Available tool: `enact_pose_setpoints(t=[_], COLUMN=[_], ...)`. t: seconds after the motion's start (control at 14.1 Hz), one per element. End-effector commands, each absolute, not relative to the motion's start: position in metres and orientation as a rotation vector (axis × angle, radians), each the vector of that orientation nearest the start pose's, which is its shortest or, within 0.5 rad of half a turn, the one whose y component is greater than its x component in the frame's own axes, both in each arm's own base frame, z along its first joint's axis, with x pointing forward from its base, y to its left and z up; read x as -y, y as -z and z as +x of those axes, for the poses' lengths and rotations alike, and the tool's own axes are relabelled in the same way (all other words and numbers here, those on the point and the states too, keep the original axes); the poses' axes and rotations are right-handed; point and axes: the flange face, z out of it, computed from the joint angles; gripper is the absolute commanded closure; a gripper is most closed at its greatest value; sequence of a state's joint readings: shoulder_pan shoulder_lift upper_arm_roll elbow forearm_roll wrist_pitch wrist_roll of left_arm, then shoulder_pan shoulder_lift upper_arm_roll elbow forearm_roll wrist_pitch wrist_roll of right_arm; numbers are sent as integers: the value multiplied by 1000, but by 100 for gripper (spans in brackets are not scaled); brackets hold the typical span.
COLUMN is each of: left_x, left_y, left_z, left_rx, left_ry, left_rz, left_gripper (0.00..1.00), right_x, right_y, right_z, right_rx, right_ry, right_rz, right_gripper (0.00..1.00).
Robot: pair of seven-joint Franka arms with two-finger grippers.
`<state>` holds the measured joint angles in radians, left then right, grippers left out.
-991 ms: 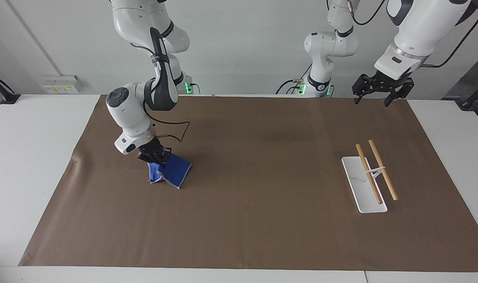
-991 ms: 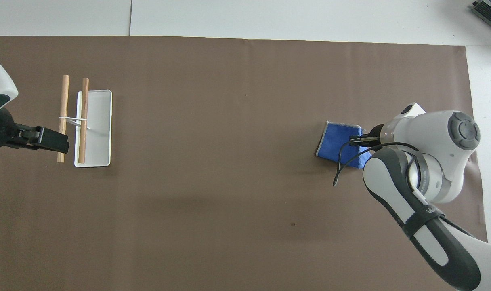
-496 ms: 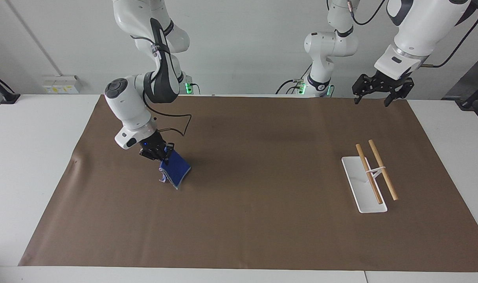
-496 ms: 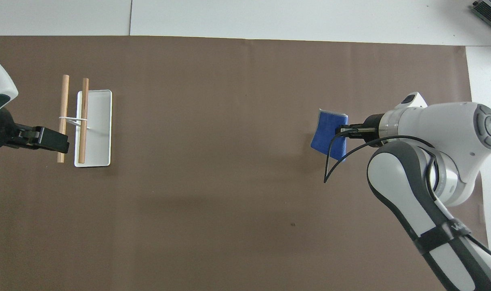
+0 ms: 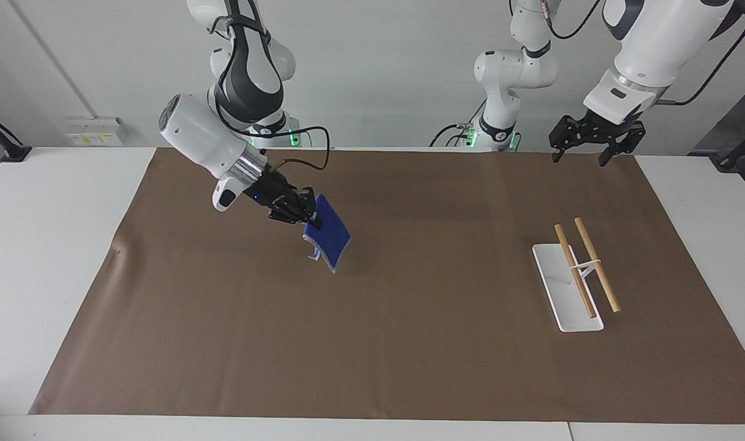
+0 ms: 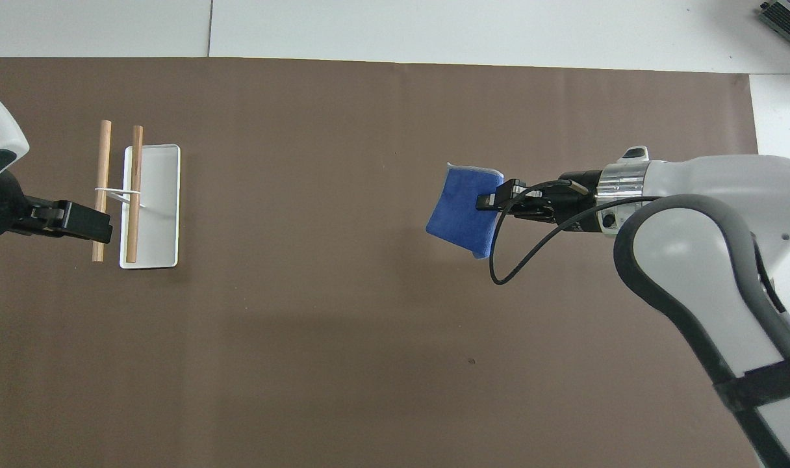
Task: Right arm passes towel to left arm to hang
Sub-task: 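Lift the towel with the right gripper while the left gripper reaches out, then bring the towel toward the left gripper and close the left gripper on it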
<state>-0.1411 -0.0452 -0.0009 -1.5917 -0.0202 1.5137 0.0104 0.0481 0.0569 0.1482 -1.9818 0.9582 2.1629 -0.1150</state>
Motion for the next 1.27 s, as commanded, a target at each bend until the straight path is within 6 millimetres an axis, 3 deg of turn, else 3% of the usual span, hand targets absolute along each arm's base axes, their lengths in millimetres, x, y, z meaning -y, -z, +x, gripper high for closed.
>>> enact_pose_setpoints(t=[0.0,0.21,0.35,0.71,0.99,1.2], left_x=[89,115,137,196,235,253], left_y=[-629,-602,-594,-573,-551,-545], left_z=[525,520,521,517,503,488], left_rx=[-133,174,447,1106,1566,1821], left_ry=[-1,57,73,16,-59,-108], left_rz=[-3227,-3335,-3404,-3467,-3356,-3253], left_gripper=[0,0,0,0,0,0], right_x=[-155,-174,-189,-233,-254,-253], right_y=[-473,-478,-483,-483,-481,-481], right_z=[568,566,564,548,539,539], right_rx=[-291,-384,-426,-408,-385,-383], right_ry=[68,34,13,-61,-105,-103], right_rz=[-2133,-1944,-1839,-1758,-1734,-1736], right_gripper=[100,100,100,100,100,100])
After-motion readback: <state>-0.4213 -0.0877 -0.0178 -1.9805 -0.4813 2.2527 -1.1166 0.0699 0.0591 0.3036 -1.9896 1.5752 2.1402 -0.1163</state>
